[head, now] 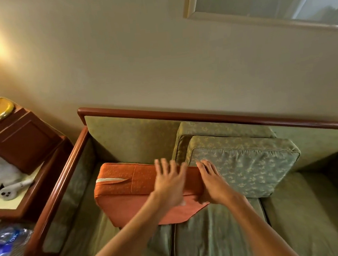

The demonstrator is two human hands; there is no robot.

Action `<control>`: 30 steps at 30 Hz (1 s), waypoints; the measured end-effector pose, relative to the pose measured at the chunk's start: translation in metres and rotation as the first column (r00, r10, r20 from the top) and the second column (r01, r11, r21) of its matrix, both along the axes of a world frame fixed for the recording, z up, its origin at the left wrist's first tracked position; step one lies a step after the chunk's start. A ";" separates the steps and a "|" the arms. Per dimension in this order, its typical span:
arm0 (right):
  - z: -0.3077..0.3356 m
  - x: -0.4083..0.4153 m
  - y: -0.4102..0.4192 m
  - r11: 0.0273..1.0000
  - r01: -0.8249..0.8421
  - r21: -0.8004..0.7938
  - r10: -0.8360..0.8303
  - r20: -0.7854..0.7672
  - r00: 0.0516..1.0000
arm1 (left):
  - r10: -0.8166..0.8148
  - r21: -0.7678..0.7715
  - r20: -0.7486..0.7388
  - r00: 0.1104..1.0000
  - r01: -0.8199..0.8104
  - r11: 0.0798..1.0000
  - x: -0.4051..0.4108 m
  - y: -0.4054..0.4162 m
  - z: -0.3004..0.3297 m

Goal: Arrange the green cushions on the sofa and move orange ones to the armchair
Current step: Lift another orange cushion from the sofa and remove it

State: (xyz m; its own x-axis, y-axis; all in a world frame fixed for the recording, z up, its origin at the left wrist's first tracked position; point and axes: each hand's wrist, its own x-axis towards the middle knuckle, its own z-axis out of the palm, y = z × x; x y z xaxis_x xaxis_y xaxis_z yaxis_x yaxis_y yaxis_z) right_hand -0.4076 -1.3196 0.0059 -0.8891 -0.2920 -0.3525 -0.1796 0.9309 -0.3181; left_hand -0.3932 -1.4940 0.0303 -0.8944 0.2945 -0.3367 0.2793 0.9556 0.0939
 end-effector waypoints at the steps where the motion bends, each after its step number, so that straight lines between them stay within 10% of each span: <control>1: -0.003 0.005 0.001 1.000 0.017 -0.006 -0.017 -0.020 1.000 | -0.030 0.006 -0.016 0.999 0.030 1.000 0.003 0.025 -0.005; 7: -0.002 0.024 0.030 0.988 0.134 -0.071 -0.136 -0.024 0.990 | -0.076 0.027 -0.123 0.989 0.080 0.996 0.012 0.075 -0.022; 14: 0.075 0.010 -0.011 0.989 -0.143 -0.031 0.133 -0.227 0.965 | 0.055 0.326 -0.275 0.960 0.040 0.945 0.008 0.006 0.020; 23: 0.061 0.007 -0.122 0.971 -0.229 -0.075 0.211 -0.192 0.958 | 0.167 0.639 0.046 0.985 -0.157 0.753 0.013 -0.118 0.000; 30: -0.010 -0.015 -0.132 0.991 -0.060 -0.120 0.062 0.011 0.998 | 0.255 0.480 0.114 0.960 -0.278 0.832 -0.014 -0.209 -0.032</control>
State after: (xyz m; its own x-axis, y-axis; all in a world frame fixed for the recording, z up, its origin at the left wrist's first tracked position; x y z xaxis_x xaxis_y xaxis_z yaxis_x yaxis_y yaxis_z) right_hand -0.4223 -1.4520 -0.0044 -0.8632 -0.3867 -0.3246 -0.2297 0.8733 -0.4297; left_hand -0.4069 -1.7026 -0.0016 -0.9500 0.1830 -0.2531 0.0055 0.8200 0.5723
